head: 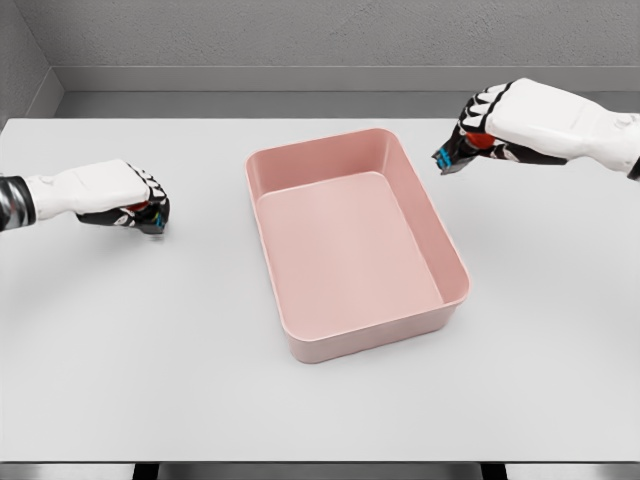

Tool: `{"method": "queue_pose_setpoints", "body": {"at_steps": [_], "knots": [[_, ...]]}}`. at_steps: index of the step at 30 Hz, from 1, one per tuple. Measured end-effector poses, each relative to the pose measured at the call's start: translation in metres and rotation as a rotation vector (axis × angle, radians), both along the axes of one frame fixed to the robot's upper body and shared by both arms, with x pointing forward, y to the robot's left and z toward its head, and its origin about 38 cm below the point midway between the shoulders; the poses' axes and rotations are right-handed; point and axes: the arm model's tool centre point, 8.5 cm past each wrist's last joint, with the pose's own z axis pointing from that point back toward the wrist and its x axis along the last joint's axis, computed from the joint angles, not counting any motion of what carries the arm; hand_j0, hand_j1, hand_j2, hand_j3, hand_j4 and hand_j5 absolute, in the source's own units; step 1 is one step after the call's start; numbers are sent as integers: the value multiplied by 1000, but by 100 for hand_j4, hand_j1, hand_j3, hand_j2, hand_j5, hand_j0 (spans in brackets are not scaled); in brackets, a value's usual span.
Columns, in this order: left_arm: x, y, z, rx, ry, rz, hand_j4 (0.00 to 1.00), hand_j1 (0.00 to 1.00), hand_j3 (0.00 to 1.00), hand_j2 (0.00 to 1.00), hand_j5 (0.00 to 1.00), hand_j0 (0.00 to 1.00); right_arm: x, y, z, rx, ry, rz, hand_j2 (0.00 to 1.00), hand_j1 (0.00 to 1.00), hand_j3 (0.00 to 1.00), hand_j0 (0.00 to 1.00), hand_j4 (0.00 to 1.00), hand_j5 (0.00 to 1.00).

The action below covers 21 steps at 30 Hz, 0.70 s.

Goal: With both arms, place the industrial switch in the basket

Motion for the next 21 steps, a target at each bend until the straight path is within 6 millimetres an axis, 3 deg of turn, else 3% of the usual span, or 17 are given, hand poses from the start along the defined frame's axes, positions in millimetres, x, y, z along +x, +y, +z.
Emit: {"method": "queue_pose_setpoints", "body": {"at_steps": [9,12,19,21], "knots": [[6,-10,19,-12,-42,-27,42,42,42,42,42,42,-9,44,-5,55,0,112,49,49,49,49,49,49],[7,-15,23,-17,-49,-38,42,42,42,42,42,42,-14,58,-24,60,47,144,49,49,49,49,49,49],[14,-31,33,-33,-72,-69,42,42,42,42,42,42,-17,78,-38,50,83,185,49,49,49,49,49,49],[18,-35,43,-32,-93,-80,42,42,42,42,42,42,-20,84,-51,38,110,194,49,49,49,49,49,49]]}}
